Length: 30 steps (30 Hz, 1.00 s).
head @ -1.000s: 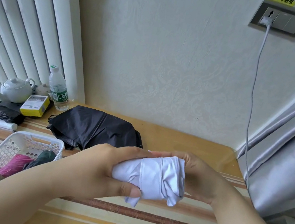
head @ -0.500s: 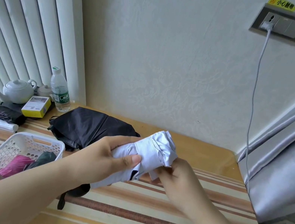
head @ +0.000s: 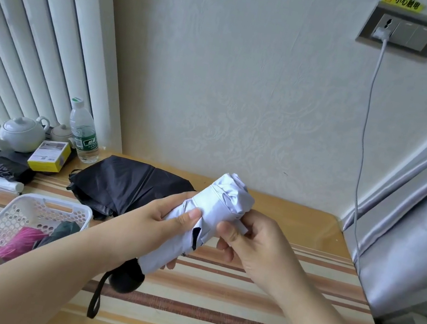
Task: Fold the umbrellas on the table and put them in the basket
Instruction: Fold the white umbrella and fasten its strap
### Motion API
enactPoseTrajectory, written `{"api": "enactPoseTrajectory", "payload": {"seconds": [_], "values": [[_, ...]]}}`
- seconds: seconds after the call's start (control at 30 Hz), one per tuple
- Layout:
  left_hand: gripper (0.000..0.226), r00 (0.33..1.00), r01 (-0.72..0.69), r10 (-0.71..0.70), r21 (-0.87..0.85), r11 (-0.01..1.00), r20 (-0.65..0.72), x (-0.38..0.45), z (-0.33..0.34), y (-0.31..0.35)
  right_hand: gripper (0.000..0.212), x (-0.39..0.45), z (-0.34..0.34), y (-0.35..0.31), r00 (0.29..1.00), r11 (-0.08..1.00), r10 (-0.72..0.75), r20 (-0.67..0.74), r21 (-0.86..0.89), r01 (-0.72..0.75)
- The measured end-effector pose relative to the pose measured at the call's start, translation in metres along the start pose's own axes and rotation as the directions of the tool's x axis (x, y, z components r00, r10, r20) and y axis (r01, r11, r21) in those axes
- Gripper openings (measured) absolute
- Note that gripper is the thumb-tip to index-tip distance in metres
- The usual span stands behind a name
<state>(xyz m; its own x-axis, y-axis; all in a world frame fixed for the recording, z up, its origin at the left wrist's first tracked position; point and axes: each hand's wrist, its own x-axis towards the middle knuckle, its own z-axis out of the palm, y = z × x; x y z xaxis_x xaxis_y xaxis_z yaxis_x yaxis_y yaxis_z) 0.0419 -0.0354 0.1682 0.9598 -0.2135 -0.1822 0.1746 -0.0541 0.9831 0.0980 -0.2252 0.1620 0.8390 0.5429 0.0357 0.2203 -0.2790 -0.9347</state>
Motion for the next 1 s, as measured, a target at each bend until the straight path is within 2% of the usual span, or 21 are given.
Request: {"api": "enactPoseTrajectory", "payload": {"seconds": [0.07,0.17,0.2,0.27,0.4,0.5,0.6,0.8,1.0], "values": [[0.027,1.0,-0.013,0.013,-0.034,0.999,0.008,-0.004,0.002,0.003,0.034,0.001,0.001,-0.002,0.999,1.0,-0.012,-0.047,0.019,0.013],[0.065,0.999,-0.046,0.045,0.03,0.998,0.02,-0.004,0.004,0.004,0.039,0.003,0.0,-0.001,0.998,0.999,-0.018,-0.052,0.045,0.021],[0.067,0.999,-0.051,0.051,0.053,0.997,-0.002,-0.002,0.007,0.004,0.038,0.003,0.0,-0.001,0.998,0.998,-0.023,-0.051,0.051,0.025],[0.055,0.997,-0.045,0.046,0.024,0.999,-0.064,0.0,0.011,0.005,0.033,0.003,-0.001,-0.001,0.997,0.995,-0.046,-0.054,0.081,0.05],[0.043,0.988,-0.026,-0.002,-0.175,0.984,-0.155,0.0,0.017,0.005,0.031,0.001,-0.002,-0.004,0.994,0.993,-0.073,-0.085,0.086,0.08],[0.042,0.974,-0.049,0.007,-0.182,0.982,-0.228,0.003,0.016,0.006,0.036,0.0,-0.002,-0.004,0.99,0.998,-0.057,-0.13,0.004,0.058],[0.039,0.963,-0.044,0.012,-0.112,0.993,-0.269,0.009,0.012,0.005,0.039,-0.003,-0.001,-0.001,0.984,0.995,-0.064,-0.165,-0.082,0.051],[0.038,0.978,-0.045,0.0,-0.21,0.977,-0.21,0.002,0.008,0.006,0.04,-0.011,-0.006,-0.006,0.987,0.997,-0.033,-0.156,-0.078,0.021],[0.021,0.997,-0.018,-0.007,-0.341,0.94,-0.071,-0.004,0.005,0.002,0.035,-0.015,-0.002,-0.017,0.99,0.997,-0.008,-0.141,-0.076,-0.003]]}}
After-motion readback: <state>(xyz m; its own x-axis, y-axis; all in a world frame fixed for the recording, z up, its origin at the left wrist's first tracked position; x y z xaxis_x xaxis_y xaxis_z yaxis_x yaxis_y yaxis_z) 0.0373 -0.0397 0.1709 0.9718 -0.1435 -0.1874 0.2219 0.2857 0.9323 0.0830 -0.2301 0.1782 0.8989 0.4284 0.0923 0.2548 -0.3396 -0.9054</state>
